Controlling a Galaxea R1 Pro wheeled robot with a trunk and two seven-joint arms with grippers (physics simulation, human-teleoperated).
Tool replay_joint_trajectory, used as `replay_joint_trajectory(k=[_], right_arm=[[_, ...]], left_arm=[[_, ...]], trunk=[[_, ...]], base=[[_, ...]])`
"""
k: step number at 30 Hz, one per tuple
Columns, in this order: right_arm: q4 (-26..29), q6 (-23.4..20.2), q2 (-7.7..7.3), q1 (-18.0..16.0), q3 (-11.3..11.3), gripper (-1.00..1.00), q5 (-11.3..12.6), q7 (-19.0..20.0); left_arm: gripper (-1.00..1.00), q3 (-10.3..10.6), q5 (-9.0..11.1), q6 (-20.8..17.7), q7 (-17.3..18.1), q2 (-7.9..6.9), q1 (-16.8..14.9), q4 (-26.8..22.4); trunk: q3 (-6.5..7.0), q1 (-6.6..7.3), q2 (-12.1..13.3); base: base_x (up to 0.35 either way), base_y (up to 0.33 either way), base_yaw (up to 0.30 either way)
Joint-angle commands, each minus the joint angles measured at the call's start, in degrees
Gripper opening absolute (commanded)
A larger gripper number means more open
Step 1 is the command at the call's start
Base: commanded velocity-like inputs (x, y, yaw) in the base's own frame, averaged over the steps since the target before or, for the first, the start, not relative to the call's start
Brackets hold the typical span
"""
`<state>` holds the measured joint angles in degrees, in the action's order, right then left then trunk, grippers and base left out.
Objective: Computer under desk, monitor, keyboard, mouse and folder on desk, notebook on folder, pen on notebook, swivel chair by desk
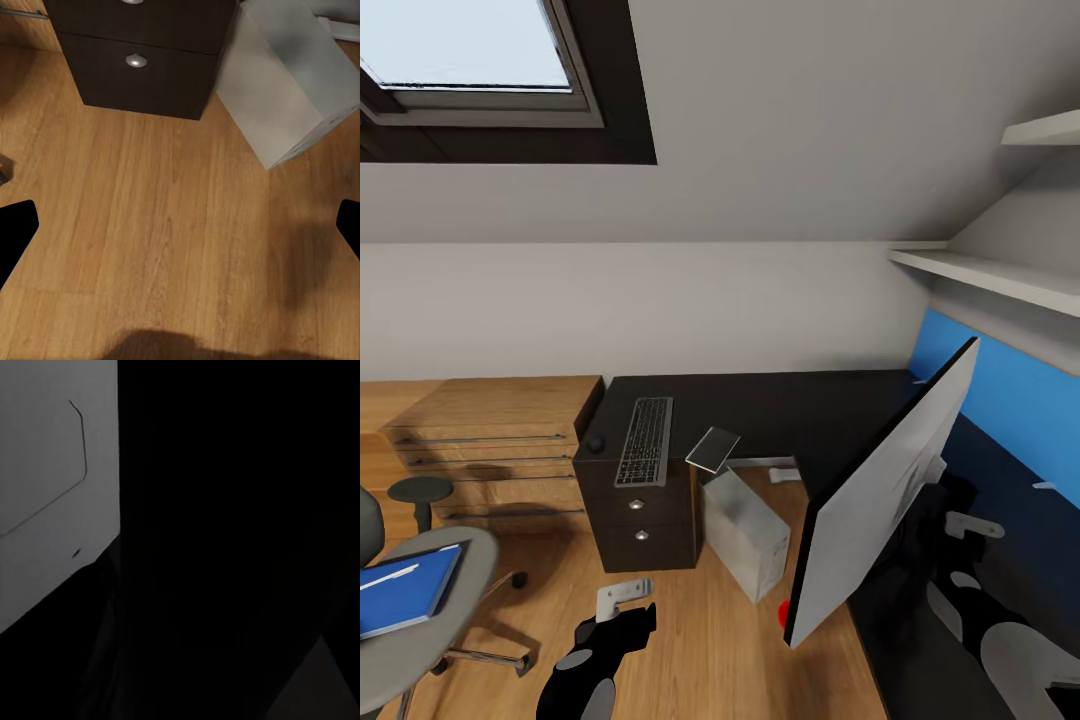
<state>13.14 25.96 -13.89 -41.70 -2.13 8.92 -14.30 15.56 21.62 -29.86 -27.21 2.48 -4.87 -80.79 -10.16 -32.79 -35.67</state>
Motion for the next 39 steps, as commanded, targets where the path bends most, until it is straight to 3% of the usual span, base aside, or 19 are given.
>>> replay_joint_trajectory(k=[1, 12, 27, 39], right_arm=[[-0.05, 0.32, -0.01, -0.05, 0.11, -1.00, 0.57, 0.24], [-0.05, 0.32, 0.01, -0.05, 0.11, -1.00, 0.48, 0.24], [-0.05, 0.32, 0.01, -0.05, 0.17, -1.00, 0.40, 0.30], [-0.05, 0.23, 0.09, -0.05, 0.24, -1.00, 0.31, 0.32]], left_arm=[[1.00, 0.09, 0.58, -0.11, -0.57, -0.01, -0.05, -0.07], [1.00, 0.00, 0.61, -0.11, -0.57, -0.01, -0.05, -0.07], [1.00, 0.00, 0.61, -0.11, -0.57, -0.01, -0.05, -0.07], [1.00, 0.00, 0.61, -0.18, -0.57, -0.01, -0.05, -0.07]], trunk=[[-0.10, -0.02, -0.09], [-0.10, -0.02, -0.09], [-0.10, -0.02, -0.09], [-0.10, -0.02, -0.09]], base=[[0.000, 0.000, 0.000], [-0.045, 0.040, 0.000], [-0.257, 0.202, 0.000], [-0.323, 0.037, 0.000]])
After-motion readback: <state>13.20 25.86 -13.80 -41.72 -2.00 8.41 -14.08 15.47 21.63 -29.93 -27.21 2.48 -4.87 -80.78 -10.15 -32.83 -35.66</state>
